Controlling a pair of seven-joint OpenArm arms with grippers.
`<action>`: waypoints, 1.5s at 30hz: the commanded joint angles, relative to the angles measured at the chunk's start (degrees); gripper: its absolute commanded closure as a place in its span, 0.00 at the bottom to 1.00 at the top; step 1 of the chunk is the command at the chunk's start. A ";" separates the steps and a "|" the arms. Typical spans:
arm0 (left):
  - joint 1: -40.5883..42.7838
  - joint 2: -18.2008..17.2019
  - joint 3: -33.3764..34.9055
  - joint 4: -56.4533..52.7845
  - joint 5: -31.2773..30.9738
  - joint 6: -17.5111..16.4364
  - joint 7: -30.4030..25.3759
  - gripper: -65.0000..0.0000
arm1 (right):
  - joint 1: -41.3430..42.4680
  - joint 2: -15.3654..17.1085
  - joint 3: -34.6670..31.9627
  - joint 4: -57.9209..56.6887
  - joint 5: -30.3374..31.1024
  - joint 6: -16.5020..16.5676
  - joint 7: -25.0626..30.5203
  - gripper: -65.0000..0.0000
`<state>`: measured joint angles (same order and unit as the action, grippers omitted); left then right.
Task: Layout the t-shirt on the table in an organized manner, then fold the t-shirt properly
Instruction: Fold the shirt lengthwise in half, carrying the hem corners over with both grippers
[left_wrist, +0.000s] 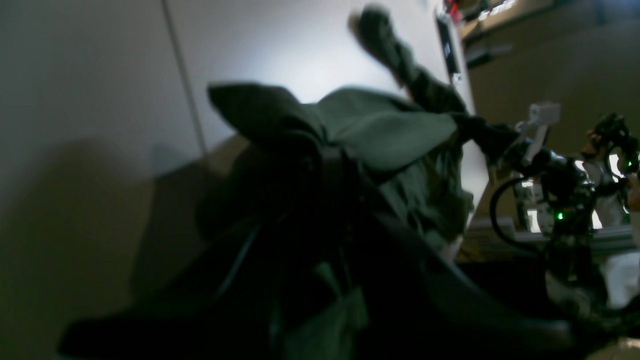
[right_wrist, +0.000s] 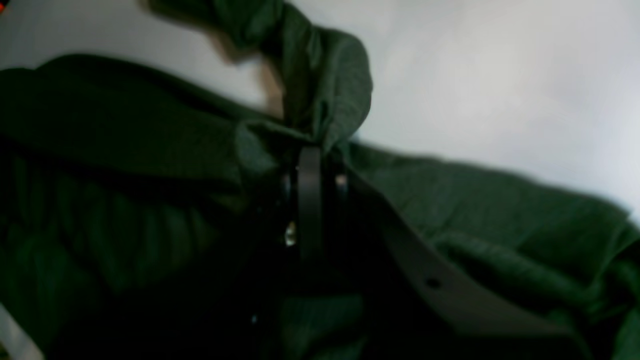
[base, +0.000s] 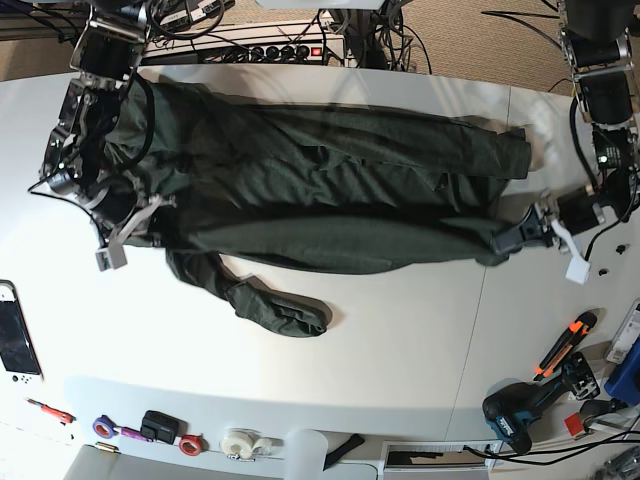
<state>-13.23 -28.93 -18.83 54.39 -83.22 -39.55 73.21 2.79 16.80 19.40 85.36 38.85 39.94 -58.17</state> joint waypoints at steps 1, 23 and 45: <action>-1.01 -1.27 -1.55 1.03 -1.78 -0.45 0.68 1.00 | 0.24 0.85 0.22 1.22 0.79 0.06 0.76 1.00; 0.79 -2.38 -7.82 1.14 -1.78 -0.45 5.88 1.00 | -2.16 0.83 9.57 1.22 11.26 0.06 -8.28 1.00; 3.74 -2.71 -7.82 1.14 -1.78 -0.45 3.61 0.60 | -1.14 0.98 9.55 1.22 11.26 0.06 -5.73 0.62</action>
<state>-8.45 -30.04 -26.28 54.59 -83.22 -39.72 77.56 0.51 16.67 28.56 85.52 48.73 39.90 -65.54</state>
